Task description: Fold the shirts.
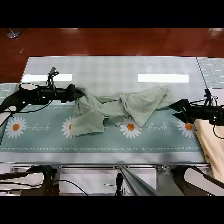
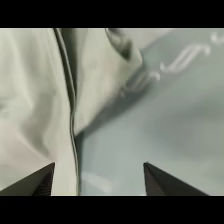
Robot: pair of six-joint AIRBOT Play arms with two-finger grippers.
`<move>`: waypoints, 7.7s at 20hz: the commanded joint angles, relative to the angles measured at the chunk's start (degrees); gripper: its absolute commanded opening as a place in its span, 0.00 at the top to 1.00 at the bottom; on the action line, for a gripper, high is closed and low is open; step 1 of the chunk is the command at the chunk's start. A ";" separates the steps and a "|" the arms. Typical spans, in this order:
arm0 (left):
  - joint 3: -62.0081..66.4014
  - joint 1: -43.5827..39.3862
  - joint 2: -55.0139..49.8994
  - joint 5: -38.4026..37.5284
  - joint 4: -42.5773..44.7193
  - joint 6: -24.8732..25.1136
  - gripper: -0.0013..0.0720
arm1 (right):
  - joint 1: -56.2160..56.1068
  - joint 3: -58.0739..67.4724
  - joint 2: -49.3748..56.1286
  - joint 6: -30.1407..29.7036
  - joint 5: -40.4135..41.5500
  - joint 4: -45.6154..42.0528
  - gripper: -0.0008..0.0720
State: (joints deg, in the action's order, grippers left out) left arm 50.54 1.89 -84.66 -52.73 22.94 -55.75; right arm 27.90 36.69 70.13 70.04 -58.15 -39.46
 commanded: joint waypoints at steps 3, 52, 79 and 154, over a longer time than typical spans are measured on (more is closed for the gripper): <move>0.50 -0.09 -0.04 -3.08 0.00 0.00 0.93 | -0.26 8.00 8.00 1.14 0.63 1.81 0.12; 21.53 2.78 57.51 -23.82 69.02 -28.61 0.93 | -12.72 69.46 -32.09 18.93 -34.21 -35.30 0.97; 11.78 5.62 4.74 -23.58 32.72 -19.69 0.03 | -8.81 50.69 25.75 10.67 -11.52 -1.11 0.12; 60.87 14.40 31.06 -30.18 37.55 -27.74 0.94 | -14.27 83.95 -17.05 12.46 -24.17 -17.16 0.97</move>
State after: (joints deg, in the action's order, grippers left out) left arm 106.37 16.32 -59.46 -76.84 46.70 -79.48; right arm 13.56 120.33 60.82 82.54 -80.71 -52.40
